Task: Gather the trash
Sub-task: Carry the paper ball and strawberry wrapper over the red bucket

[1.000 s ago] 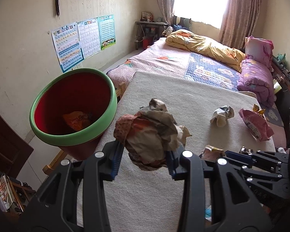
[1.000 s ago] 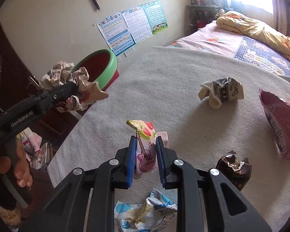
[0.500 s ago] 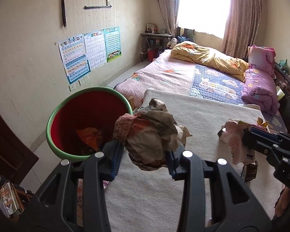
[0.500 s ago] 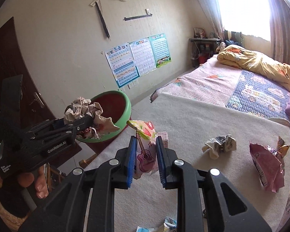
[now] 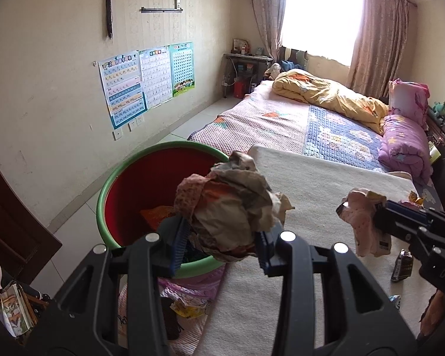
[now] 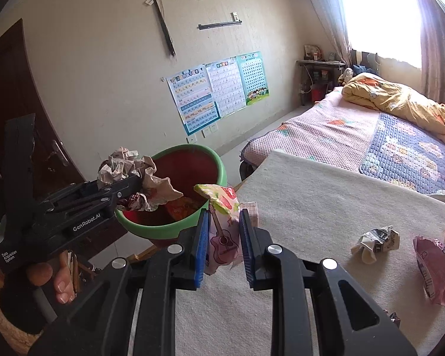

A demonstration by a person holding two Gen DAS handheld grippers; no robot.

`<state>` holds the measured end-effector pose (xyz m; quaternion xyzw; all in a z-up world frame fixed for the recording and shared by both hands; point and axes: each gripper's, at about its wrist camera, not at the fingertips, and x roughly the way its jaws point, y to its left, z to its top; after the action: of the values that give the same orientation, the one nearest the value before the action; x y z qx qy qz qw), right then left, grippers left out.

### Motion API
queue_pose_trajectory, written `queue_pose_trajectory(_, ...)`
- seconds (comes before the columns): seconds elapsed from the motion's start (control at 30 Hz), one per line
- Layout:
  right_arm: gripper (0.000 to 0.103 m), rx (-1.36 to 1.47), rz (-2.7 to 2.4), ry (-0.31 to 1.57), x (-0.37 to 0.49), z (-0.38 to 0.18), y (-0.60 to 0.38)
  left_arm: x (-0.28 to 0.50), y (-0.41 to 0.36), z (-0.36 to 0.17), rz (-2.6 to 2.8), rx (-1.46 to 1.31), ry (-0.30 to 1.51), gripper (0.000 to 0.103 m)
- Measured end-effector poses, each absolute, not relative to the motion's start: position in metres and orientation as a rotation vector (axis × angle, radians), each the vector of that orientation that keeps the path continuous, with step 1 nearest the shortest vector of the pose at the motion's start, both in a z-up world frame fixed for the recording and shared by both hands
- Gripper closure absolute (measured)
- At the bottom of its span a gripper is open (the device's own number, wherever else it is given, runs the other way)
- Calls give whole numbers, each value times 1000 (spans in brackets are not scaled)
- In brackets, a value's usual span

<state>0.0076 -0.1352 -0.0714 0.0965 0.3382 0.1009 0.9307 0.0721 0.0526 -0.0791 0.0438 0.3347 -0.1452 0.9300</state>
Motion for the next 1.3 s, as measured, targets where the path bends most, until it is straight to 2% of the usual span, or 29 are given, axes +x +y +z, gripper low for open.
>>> queue_pose_trajectory(0.9, 82, 216, 199, 697, 68, -85, -82, 132, 123, -92, -272, 89, 714, 66)
queue_pose_trajectory(1.3, 82, 214, 186, 716, 80, -90, -74, 149, 127, -99, -281, 92, 738, 66)
